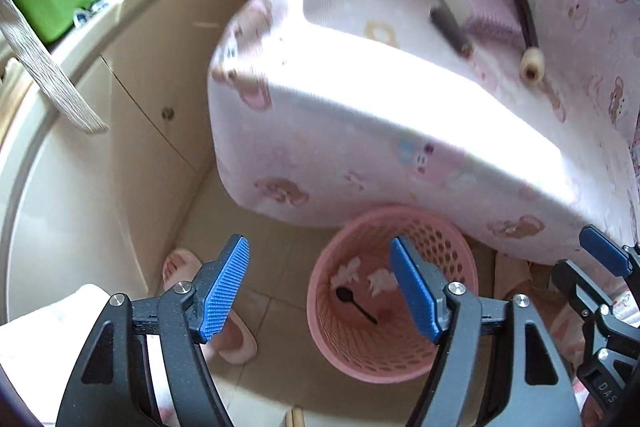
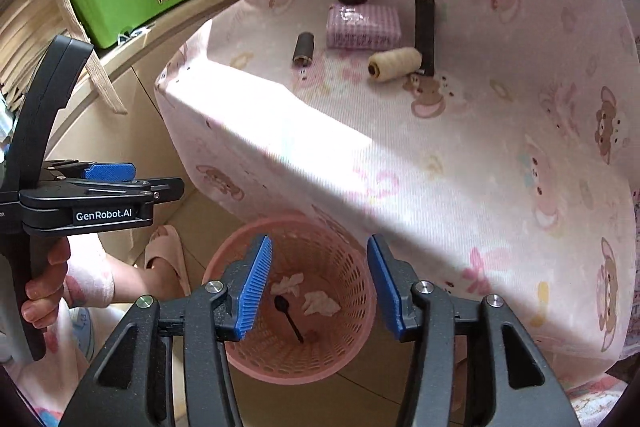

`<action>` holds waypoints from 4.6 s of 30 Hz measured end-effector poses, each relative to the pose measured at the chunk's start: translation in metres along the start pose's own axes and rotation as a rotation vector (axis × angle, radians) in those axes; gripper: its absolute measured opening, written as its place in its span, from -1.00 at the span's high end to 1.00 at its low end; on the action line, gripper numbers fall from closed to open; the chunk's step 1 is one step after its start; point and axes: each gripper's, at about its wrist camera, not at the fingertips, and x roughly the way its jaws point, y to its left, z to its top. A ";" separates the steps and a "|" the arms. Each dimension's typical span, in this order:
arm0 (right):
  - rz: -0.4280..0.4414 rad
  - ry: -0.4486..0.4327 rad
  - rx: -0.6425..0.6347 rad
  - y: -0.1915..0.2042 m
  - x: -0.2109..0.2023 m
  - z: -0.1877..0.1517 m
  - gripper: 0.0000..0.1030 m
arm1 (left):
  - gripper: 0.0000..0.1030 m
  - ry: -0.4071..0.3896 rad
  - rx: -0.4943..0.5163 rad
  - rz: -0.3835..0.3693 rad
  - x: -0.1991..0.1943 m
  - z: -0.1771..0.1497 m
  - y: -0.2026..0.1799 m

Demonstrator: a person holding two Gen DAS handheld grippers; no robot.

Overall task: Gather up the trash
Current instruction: 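Raise both tools back toward the remaining items on the seat, then grasp the black thread spool with the left tool while the right tool grasps the cream spool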

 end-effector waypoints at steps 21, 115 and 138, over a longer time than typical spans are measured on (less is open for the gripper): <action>-0.126 -0.216 0.051 -0.027 -0.031 0.031 -0.27 | -0.74 -0.245 0.007 0.015 -0.044 0.013 -0.009; -0.176 -0.186 0.235 -0.119 -0.003 0.092 0.47 | 0.27 -0.277 0.187 -0.002 0.011 0.102 -0.129; -0.160 -0.211 0.225 -0.112 -0.018 0.085 0.47 | 0.79 -0.302 0.096 -0.133 -0.028 0.101 -0.091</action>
